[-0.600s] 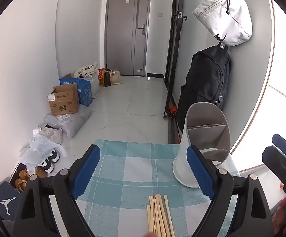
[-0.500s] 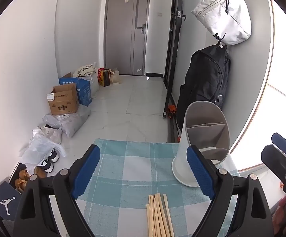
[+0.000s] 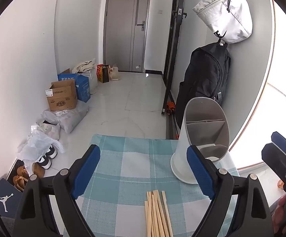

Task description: Organize utensils

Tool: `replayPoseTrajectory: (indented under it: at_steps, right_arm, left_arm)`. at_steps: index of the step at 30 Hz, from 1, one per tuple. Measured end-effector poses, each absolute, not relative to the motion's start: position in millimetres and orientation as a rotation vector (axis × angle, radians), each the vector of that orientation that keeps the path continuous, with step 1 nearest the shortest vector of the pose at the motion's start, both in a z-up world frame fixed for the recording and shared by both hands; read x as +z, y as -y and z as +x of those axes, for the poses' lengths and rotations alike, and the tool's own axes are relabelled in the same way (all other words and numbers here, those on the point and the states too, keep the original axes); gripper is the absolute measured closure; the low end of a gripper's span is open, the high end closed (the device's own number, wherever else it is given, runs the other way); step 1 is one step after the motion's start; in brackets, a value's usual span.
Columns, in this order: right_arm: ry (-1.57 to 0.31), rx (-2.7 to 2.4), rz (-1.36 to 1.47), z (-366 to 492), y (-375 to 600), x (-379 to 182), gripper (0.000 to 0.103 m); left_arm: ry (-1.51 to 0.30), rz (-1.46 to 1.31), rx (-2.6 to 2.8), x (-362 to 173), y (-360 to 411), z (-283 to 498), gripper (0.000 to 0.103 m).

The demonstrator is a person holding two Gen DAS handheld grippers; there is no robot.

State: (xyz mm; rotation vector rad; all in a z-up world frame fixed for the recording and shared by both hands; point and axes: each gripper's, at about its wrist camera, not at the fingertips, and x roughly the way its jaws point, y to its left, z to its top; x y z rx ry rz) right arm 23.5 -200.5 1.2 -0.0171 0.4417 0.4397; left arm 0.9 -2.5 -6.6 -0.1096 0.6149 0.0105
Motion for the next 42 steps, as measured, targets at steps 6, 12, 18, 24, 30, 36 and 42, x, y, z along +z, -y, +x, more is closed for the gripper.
replayPoseTrajectory:
  at_steps: [6,12,18,24,30,36,42]
  right_arm:
    - [-0.44,0.439,-0.026,22.7,198.8,0.7,0.0]
    - [-0.436,0.441,-0.033,22.0,196.6,0.5,0.0]
    - [-0.435,0.439,-0.036,22.3,195.4,0.7,0.0]
    - [-0.437,0.438,-0.038,21.9,194.9,0.5,0.0]
    - [-0.436,0.441,-0.049,20.8,193.0,-0.8,0.0]
    - [-0.431,0.442,-0.056,19.4,192.3,-0.9,0.0]
    - [-0.43,0.442,-0.056,19.4,191.7,-1.7,0.0]
  left_arm:
    - [-0.615,-0.108,0.011,-5.9,1.0,1.0,0.017]
    - [-0.613,-0.107,0.01,-4.5,1.8,0.9,0.017]
    - [-0.61,-0.102,0.009,-4.4,2.0,-0.1,0.017]
    - [-0.616,-0.095,0.007,-6.3,3.4,1.2,0.017]
    - [-0.632,-0.107,0.001,-8.7,3.4,3.0,0.017]
    - [-0.621,-0.089,0.001,-8.9,6.4,1.0,0.017]
    - [-0.62,-0.084,-0.001,-8.7,6.5,0.4,0.017]
